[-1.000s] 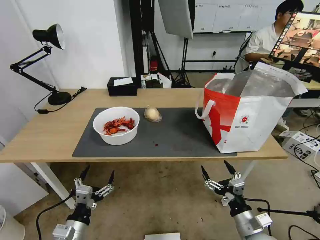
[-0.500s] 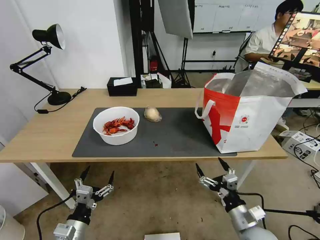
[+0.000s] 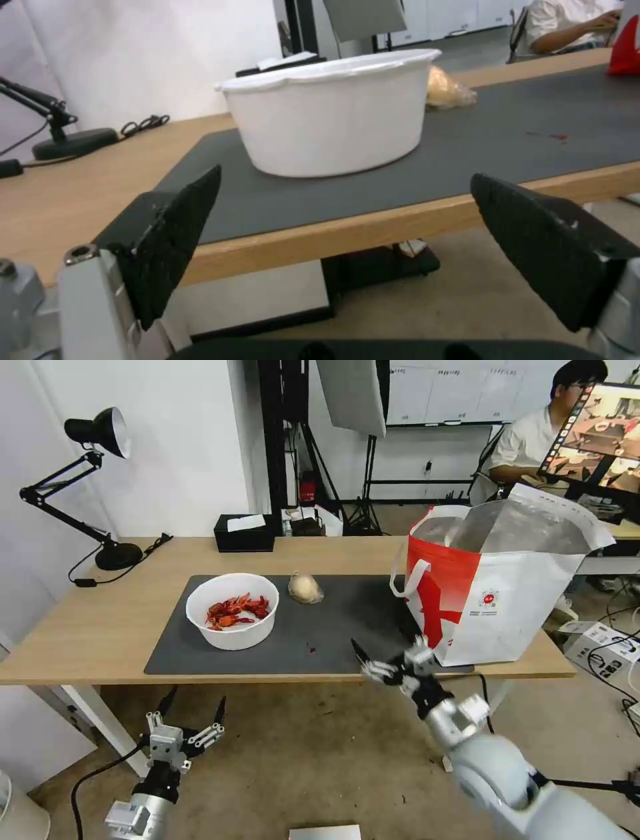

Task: Pick up the trash from the table and place it into the takeout bag.

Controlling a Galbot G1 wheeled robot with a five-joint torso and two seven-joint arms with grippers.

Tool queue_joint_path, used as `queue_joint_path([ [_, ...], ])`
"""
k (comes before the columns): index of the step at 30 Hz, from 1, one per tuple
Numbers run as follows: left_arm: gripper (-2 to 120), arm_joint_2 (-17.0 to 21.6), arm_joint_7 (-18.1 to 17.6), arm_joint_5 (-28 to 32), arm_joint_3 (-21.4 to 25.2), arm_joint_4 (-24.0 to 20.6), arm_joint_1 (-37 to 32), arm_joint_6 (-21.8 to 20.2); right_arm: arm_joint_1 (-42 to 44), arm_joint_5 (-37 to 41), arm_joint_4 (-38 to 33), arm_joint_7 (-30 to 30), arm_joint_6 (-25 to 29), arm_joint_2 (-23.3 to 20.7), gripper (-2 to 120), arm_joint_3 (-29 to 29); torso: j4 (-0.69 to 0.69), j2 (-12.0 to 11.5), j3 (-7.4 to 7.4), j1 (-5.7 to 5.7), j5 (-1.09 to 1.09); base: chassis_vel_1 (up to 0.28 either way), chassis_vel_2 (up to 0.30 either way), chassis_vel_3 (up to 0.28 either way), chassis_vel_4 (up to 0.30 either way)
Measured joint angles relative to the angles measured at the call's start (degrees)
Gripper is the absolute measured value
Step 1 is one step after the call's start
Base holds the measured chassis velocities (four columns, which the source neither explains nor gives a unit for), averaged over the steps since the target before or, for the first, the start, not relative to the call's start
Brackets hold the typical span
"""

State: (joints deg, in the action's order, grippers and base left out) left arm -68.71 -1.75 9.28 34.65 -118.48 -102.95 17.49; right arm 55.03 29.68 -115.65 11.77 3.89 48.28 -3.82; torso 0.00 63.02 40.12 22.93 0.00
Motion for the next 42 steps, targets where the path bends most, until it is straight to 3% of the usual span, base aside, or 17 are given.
queue_joint_path([
  [5,100,-0.1,-0.1,0.1,0.5,0.2,0.1,-0.1,-12.1,3.7,6.2,2.8,-2.5,3.2,100,-7.8,-0.01,0.0,0.0,0.0,0.0,0.0,0.0,0.0,0.0],
  [8,100,-0.6,-0.1,0.1,0.6,0.7,0.1,-0.1,-23.3,7.2,14.1,5.0,-4.1,8.7,100,-14.2,0.02,0.0,0.0,0.0,-0.01,0.0,0.0,0.0,0.0],
  [9,100,-0.6,-0.1,0.1,0.6,0.7,0.1,-0.1,-23.3,7.2,14.1,5.0,-4.1,8.7,100,-14.2,0.02,0.0,0.0,0.0,-0.01,0.0,0.0,0.0,0.0],
  [12,100,-0.9,-0.1,0.2,0.7,1.2,0.3,-0.1,-30.6,12.6,22.6,6.4,-6.6,15.0,100,-18.0,0.02,0.0,0.0,0.0,-0.02,0.0,0.0,0.0,0.0],
  [18,100,-0.7,-0.1,0.9,1.3,1.8,0.7,-0.1,-36.5,14.9,33.9,6.9,-9.5,22.1,100,-20.1,0.0,0.0,0.0,0.0,-0.01,0.0,0.0,0.0,0.0],
  [27,100,-0.4,0.0,1.6,1.3,2.7,1.3,-0.1,-41.7,11.5,51.9,7.5,-14.5,31.3,100,-21.1,-0.01,0.0,-0.01,0.0,-0.01,0.0,0.0,0.0,0.0],
  [31,100,-0.2,0.0,1.8,1.3,2.8,1.4,-0.1,-42.3,11.2,54.8,6.9,-14.7,32.8,100,-20.7,0.0,0.0,0.0,0.0,-0.01,0.0,0.0,0.0,0.0],
  [34,100,0.5,0.0,2.4,1.3,2.8,1.6,-0.1,-43.2,10.5,61.2,5.6,-15.8,36.0,100,-19.6,-0.01,0.0,-0.01,0.0,-0.01,0.0,0.0,0.0,0.0],
  [42,100,0.8,0.0,2.8,1.5,2.9,1.5,-0.1,-43.8,9.5,66.2,4.4,-18.2,38.9,100,-18.3,0.0,0.0,-0.01,-0.01,-0.01,0.0,0.0,0.0,0.0],
])
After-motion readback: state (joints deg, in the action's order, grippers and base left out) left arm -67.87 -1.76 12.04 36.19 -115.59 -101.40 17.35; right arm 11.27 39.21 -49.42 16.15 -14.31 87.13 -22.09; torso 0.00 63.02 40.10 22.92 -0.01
